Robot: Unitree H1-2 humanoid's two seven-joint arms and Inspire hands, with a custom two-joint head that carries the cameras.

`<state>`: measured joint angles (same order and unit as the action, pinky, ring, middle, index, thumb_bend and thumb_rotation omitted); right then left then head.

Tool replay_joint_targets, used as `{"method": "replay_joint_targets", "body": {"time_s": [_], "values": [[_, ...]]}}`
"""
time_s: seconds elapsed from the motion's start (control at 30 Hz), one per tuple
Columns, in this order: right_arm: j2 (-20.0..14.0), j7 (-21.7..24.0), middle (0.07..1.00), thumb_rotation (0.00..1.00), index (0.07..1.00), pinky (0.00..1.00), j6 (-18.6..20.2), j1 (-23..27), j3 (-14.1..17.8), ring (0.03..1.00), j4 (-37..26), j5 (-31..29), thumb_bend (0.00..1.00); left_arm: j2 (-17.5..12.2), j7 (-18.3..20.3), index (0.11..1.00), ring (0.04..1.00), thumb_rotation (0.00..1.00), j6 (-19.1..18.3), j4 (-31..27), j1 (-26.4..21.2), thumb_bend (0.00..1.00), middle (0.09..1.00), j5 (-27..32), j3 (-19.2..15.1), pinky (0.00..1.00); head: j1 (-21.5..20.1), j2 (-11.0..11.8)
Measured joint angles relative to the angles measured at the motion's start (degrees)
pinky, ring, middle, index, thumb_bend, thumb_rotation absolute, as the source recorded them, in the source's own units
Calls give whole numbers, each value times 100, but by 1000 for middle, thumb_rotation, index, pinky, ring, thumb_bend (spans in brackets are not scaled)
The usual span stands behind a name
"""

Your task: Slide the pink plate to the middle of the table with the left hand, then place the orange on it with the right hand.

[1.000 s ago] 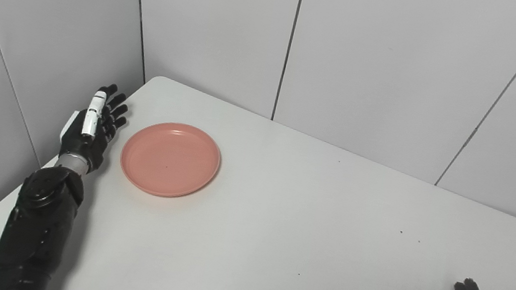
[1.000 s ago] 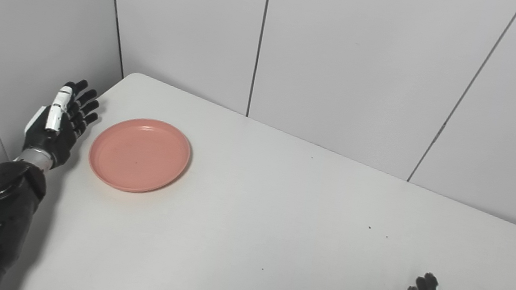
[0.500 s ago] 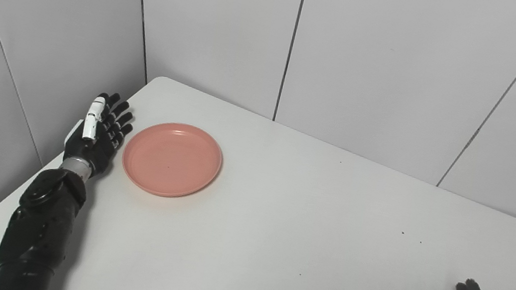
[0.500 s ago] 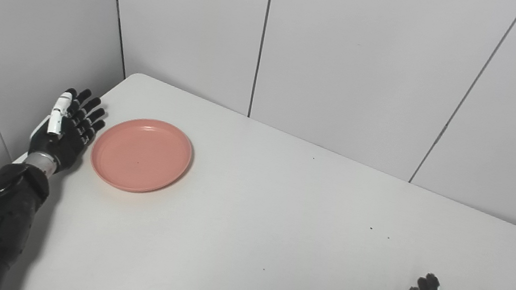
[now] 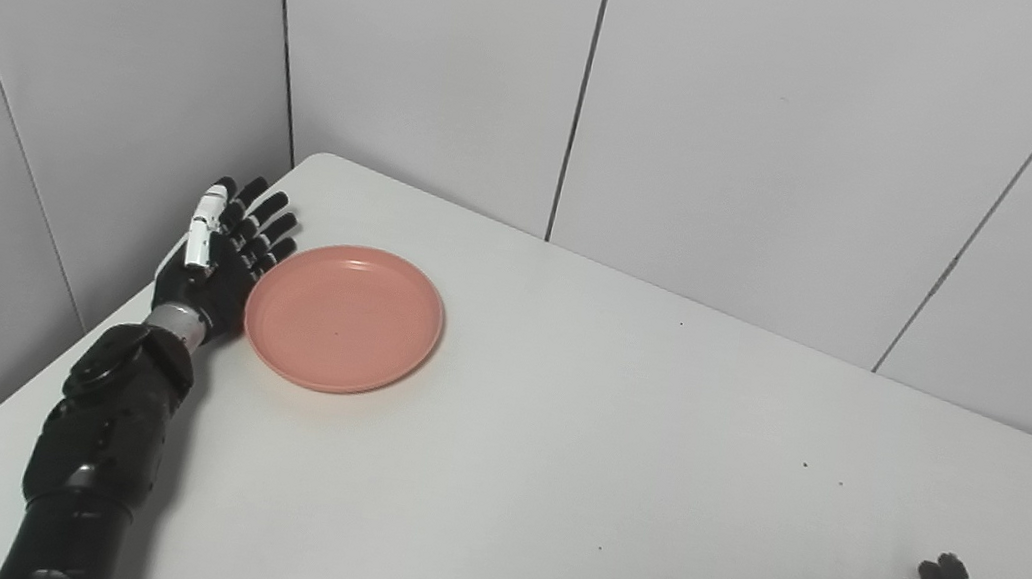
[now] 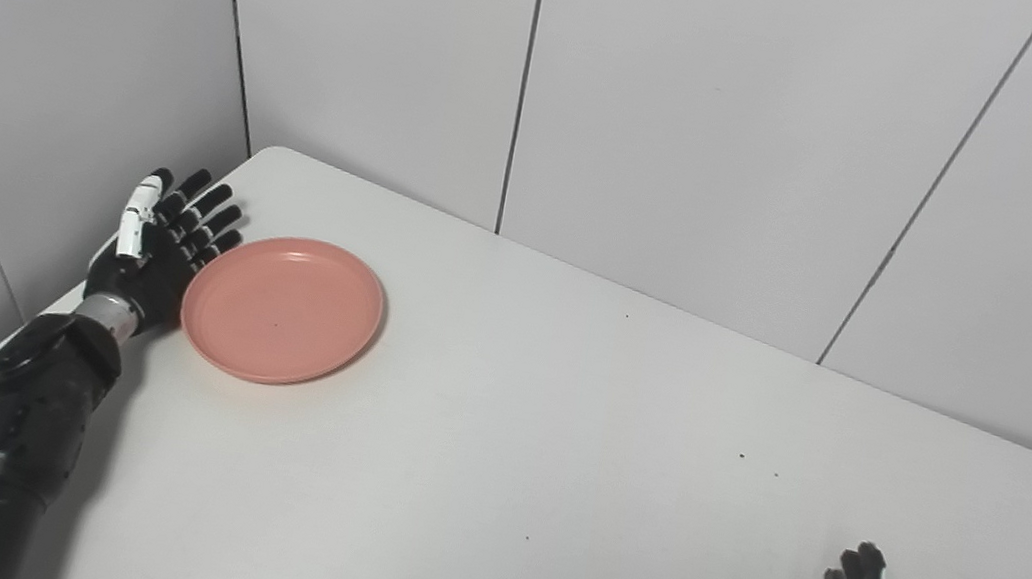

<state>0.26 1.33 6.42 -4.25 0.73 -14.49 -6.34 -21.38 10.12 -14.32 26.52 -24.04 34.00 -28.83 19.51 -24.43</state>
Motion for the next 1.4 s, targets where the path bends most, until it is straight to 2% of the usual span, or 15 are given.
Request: {"method": "replay_joint_targets", "body": {"time_s": [0.1,0.3,0.5,0.93,1.4], "values": [[1,-1,1000,1000,1000,1000,43,0,1,1000,-5,1,101,-3,69,932,942,1000,11,45,-19,321,942,10,25,973,-9,0],[0,-1,1000,1000,1000,1000,48,0,-5,1000,-28,8,111,-4,232,898,896,1000,48,69,-9,342,905,14,89,907,-18,-35],[9,-14,1000,1000,1000,1000,65,0,-8,1000,-61,21,96,16,416,883,890,1000,174,75,28,353,892,48,274,888,-44,-53],[7,-23,1000,1000,1000,1000,66,0,-20,1000,-84,18,104,54,411,878,899,1000,218,-412,301,357,899,-179,608,890,-70,-97],[21,-36,1000,1000,1000,1000,68,-2,-52,1000,-152,54,111,149,330,878,887,1000,377,-661,412,373,893,-538,878,874,-132,-141]]}}
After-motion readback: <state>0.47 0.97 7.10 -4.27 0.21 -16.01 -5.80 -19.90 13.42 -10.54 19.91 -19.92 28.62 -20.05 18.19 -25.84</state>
